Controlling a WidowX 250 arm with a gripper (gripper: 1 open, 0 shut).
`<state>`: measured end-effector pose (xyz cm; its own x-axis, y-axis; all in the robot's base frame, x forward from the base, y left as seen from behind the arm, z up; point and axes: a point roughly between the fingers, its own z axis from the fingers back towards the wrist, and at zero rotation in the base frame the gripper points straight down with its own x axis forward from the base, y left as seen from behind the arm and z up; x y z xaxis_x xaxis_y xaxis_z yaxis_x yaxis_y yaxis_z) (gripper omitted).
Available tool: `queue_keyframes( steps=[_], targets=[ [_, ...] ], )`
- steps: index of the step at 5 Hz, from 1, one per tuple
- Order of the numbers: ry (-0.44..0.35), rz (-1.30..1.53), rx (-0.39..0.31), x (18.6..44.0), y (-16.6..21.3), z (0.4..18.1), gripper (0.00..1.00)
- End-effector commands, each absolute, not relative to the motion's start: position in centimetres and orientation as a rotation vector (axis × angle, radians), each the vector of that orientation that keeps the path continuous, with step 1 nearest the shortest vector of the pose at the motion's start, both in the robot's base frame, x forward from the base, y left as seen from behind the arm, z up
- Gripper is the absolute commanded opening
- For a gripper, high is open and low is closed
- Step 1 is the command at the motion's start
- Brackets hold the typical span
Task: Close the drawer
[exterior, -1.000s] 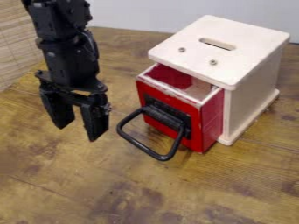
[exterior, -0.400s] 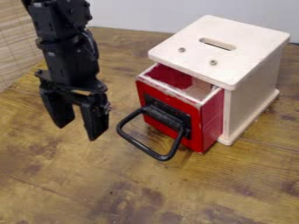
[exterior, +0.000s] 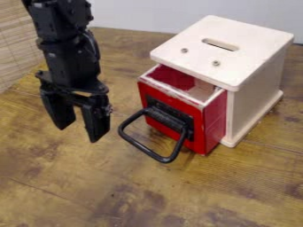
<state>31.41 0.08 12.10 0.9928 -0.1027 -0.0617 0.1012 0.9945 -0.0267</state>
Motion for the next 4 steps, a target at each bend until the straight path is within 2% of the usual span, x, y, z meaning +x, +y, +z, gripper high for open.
queue_keyframes(
  steps=[1, 4],
  targets=[
    [0.021, -0.090, -0.013, 31.43, 0.63, 13.47, 1.00],
    [0.025, -0.087, -0.006, 31.36, 0.70, 13.40, 1.00]
  ],
)
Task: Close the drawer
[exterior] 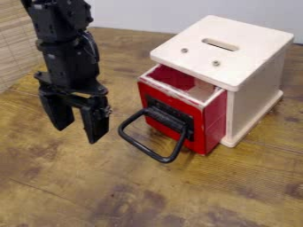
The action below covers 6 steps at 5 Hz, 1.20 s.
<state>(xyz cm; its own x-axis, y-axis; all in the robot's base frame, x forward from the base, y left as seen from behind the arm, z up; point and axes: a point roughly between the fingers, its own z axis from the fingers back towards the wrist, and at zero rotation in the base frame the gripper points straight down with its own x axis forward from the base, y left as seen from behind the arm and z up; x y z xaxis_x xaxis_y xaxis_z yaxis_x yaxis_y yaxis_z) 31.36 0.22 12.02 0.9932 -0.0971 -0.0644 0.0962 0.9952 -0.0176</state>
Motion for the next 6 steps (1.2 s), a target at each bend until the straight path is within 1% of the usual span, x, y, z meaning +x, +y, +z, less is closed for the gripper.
queue_keyframes(
  steps=[1, 6],
  targets=[
    [0.031, -0.089, -0.012, 31.5, 0.3, 13.0, 1.00],
    [0.054, -0.094, -0.042, 32.5, -1.6, 11.3, 1.00]
  ],
)
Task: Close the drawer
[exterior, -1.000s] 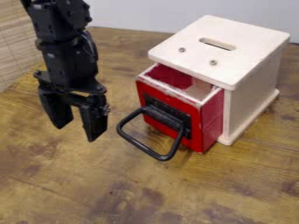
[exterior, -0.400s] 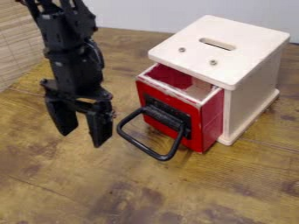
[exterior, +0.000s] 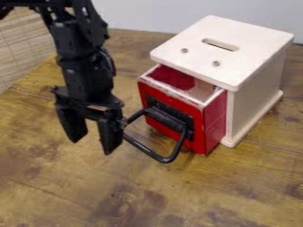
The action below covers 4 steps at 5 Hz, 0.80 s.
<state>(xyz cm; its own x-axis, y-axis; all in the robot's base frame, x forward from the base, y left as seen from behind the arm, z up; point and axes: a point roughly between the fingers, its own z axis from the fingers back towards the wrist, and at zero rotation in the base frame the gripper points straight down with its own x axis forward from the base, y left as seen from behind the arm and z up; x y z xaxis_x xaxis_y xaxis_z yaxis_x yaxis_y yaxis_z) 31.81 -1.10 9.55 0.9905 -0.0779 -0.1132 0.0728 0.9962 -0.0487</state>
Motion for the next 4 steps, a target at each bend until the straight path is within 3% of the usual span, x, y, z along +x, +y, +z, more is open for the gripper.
queue_keyframes(
  steps=[1, 4],
  targets=[
    [0.053, -0.091, -0.048, 32.8, -2.0, 11.1, 1.00],
    [0.069, -0.090, -0.068, 33.3, -3.0, 10.1, 1.00]
  ],
)
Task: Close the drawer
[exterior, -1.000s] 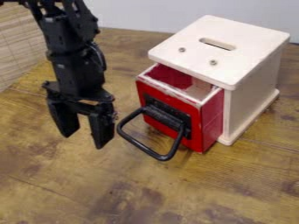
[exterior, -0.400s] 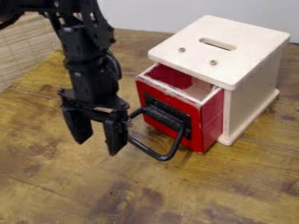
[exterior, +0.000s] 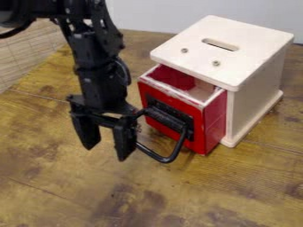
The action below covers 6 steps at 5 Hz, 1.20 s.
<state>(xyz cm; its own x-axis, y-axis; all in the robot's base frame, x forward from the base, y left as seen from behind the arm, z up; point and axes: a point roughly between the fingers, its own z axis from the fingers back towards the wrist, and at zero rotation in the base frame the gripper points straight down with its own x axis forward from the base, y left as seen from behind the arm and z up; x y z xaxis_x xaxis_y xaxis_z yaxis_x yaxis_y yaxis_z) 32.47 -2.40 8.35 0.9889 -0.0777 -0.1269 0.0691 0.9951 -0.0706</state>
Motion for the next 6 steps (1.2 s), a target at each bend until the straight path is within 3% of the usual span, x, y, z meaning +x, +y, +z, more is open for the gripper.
queue_keyframes(
  steps=[1, 6],
  targets=[
    [0.072, -0.091, -0.074, 33.5, -3.3, 9.7, 1.00],
    [0.046, -0.101, -0.094, 35.8, -5.5, 8.2, 1.00]
  ],
)
